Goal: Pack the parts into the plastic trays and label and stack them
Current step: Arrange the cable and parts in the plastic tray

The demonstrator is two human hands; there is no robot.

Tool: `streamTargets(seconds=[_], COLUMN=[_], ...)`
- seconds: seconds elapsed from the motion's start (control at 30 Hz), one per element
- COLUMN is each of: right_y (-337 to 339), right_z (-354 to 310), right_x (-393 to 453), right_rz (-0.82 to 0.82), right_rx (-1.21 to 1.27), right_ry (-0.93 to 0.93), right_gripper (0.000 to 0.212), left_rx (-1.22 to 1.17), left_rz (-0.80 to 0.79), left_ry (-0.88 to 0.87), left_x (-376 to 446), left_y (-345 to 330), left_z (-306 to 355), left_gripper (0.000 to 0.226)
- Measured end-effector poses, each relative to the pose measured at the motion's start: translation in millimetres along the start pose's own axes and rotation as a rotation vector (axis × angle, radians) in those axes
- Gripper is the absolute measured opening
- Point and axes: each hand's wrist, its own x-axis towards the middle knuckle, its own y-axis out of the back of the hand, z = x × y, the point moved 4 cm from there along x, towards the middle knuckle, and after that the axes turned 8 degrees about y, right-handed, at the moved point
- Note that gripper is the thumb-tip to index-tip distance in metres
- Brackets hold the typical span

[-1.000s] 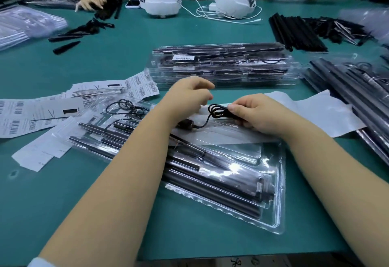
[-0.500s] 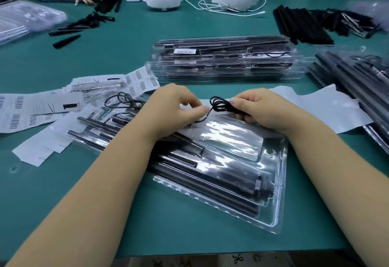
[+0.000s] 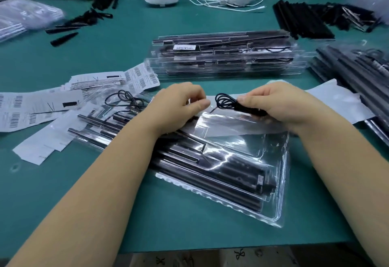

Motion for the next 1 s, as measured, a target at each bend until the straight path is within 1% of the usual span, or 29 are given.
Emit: streamTargets(seconds=[0.07,0.13,0.23,0.37,0.47,0.57,0.63,0.73,0.77,0.83,0.87,0.9,0.93,1.0], right_y=[1,1,2,2,2,1,3,9,10,9,9,9,10,11], right_z=[-1,-2,2,13,15,15,14,10,7,5,5,4,4,2], right_x=[-1,-1,-1,-3,-1,-3,-5,-6,-6,-9,-10,-12,-14,-17], right_rz=[-0.002,-0.016,-0.077,-0.187,-0.250,-0.289,-0.270,-0.179,-0.152,-0.122,-0.105,-0.093,-0.079,-0.081], right_rx=[0.074,0.118,0.149,0.306,0.289,0.278,0.218,0.060,0.013,-0.051,-0.068,-0.072,-0.064,-0.018], right_ry=[0.002,0.023,-0.025,-0.096,-0.069,-0.089,-0.049,0.074,0.088,0.094,0.124,0.155,0.188,0.196], right_gripper=[0.017,0.015,0.020,0.027,0.026,0.025,0.025,0.029,0.024,0.004,0.012,0.015,0.015,0.014], left_rx=[0.002,-0.010,-0.034,-0.091,-0.108,-0.130,-0.114,-0.084,-0.091,-0.122,-0.132,-0.133,-0.121,-0.100], left_rz=[0.005,0.006,-0.010,-0.044,-0.050,-0.067,-0.075,-0.053,-0.045,-0.047,-0.052,-0.056,-0.059,-0.065], left_ry=[0.000,0.011,0.026,0.058,0.066,0.080,0.085,0.096,0.096,0.080,0.069,0.062,0.059,0.063], left_x=[0,0,0,1,1,1,1,2,2,0,-1,-1,-1,0], left_y=[-1,-1,-1,-1,-1,0,-1,-3,-3,-3,-2,-1,-1,-1], left_z=[-1,-2,-5,-10,-11,-10,-9,-8,-8,-8,-8,-8,-8,-8], left_gripper=[0.016,0.016,0.018,0.022,0.022,0.022,0.023,0.024,0.024,0.025,0.024,0.023,0.022,0.023])
